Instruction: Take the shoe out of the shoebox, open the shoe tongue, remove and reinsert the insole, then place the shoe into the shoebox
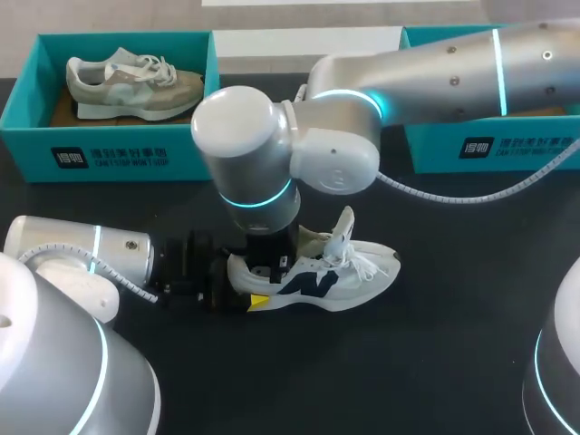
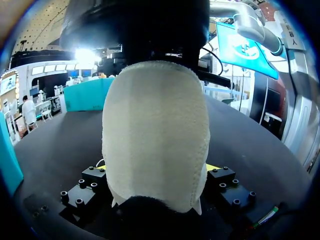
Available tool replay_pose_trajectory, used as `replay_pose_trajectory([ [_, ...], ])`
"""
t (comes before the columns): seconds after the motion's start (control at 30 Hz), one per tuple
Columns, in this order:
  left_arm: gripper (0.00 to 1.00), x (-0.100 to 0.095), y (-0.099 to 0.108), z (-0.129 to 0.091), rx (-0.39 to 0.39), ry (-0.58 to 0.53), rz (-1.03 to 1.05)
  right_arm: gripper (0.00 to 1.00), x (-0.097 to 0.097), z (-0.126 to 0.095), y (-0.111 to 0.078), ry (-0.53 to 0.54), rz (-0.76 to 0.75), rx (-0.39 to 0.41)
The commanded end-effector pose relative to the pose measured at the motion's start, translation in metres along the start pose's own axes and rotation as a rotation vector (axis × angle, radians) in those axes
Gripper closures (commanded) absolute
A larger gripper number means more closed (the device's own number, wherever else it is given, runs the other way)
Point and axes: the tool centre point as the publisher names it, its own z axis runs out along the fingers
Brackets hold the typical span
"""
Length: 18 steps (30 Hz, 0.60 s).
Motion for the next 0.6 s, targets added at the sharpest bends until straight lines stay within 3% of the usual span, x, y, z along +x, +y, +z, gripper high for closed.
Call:
replay_pose_trajectory([
  [0.03, 1.00, 0.001, 0.003, 0.002, -0.002, 0.000, -0.001, 1.00, 0.008, 0.001, -0.007, -0.014, 0.034, -0.008],
  [0.4, 1.00, 0.001, 0.003, 0.002, -0.002, 0.000, -0.001, 1.00, -0.010, -0.056, -0.032, -0.092, 0.122, -0.039],
  [0.6, 1.00, 0.001, 0.003, 0.002, -0.002, 0.000, -0.001, 1.00, -0.020, -0.074, -0.042, -0.132, 0.116, -0.037],
])
